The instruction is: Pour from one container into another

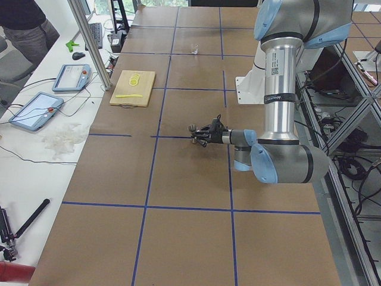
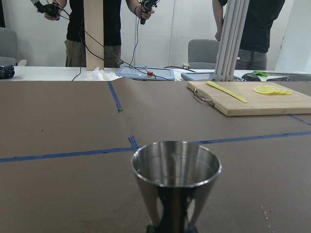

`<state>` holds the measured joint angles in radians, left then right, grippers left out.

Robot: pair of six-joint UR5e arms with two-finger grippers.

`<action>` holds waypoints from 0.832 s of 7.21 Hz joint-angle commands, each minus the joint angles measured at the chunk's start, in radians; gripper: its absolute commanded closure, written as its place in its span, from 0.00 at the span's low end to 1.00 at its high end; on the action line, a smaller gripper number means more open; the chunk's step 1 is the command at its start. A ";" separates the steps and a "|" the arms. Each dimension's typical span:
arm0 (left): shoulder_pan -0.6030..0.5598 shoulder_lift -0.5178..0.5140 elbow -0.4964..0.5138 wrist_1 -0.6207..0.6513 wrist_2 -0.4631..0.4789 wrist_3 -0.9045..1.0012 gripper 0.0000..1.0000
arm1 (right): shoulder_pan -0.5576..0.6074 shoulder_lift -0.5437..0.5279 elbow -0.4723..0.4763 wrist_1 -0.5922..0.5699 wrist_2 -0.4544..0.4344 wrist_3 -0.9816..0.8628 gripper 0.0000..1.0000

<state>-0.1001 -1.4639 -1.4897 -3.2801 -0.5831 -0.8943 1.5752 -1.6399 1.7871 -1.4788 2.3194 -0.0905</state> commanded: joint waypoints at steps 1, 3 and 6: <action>-0.007 0.001 -0.001 -0.022 -0.001 0.082 1.00 | 0.000 0.003 0.000 0.000 0.000 0.002 0.00; -0.013 0.001 -0.004 -0.182 -0.006 0.387 1.00 | 0.000 0.003 -0.002 0.000 0.000 0.002 0.00; -0.123 -0.001 -0.006 -0.324 -0.258 0.540 1.00 | 0.000 0.005 -0.003 0.000 -0.002 0.000 0.00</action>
<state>-0.1614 -1.4634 -1.4938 -3.5583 -0.7016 -0.3963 1.5754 -1.6355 1.7846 -1.4788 2.3180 -0.0904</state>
